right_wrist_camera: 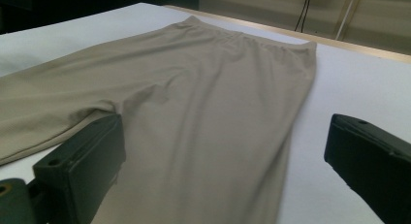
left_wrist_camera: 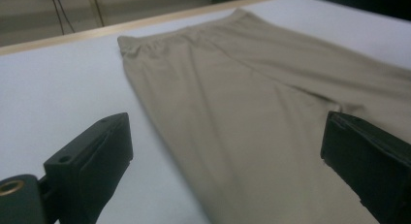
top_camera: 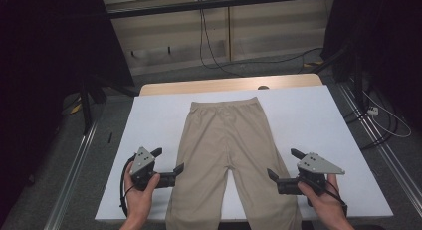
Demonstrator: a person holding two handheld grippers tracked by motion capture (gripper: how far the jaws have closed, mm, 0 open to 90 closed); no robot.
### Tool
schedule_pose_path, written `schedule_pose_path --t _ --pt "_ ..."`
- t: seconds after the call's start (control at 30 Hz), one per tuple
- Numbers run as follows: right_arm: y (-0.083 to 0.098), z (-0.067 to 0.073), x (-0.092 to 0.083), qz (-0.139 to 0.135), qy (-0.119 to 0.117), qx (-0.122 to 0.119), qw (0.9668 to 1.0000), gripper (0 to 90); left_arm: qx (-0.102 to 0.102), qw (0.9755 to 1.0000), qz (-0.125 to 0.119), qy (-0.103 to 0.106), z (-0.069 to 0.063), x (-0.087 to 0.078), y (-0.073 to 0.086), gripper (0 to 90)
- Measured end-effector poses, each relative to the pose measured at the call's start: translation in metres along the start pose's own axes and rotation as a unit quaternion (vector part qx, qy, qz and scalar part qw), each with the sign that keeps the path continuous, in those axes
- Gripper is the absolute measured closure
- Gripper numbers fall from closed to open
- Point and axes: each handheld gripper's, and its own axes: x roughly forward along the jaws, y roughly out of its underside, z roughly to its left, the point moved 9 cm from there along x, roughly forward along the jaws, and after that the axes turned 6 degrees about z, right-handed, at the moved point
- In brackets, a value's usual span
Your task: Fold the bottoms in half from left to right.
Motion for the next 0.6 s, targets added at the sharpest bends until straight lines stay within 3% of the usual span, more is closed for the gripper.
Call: schedule_pose_path --t 0.1,0.2,0.27,0.33,0.43,0.5,0.6 --pt "0.000 0.011 0.004 0.010 -0.006 -0.027 0.9996 0.6 -0.001 0.9999 -0.003 0.010 -0.003 0.003 -0.003 5.6" --pt "0.001 0.023 0.010 0.020 -0.025 -0.031 0.9990 0.7 0.012 0.9995 0.002 -0.029 0.004 0.005 -0.014 5.2" --pt "0.002 0.027 0.011 0.025 -0.030 -0.035 0.9986 0.7 0.019 0.9994 0.000 -0.027 0.004 0.007 -0.018 5.7" --pt "0.002 0.037 0.018 0.031 -0.047 -0.019 0.9982 1.4 0.030 0.9995 0.011 -0.008 0.002 0.017 -0.023 6.3" --pt "-0.001 0.046 0.025 0.029 -0.043 -0.063 0.9967 1.7 0.031 0.9993 0.019 0.012 0.002 0.024 -0.023 6.7" --pt "0.002 0.054 0.030 0.043 -0.056 -0.068 0.9952 1.3 0.036 0.9990 0.027 0.006 0.007 0.033 -0.022 7.0" --pt "0.006 0.066 0.037 0.057 -0.067 -0.069 0.9937 2.5 0.024 0.9993 0.030 0.002 0.019 0.048 -0.028 7.8"
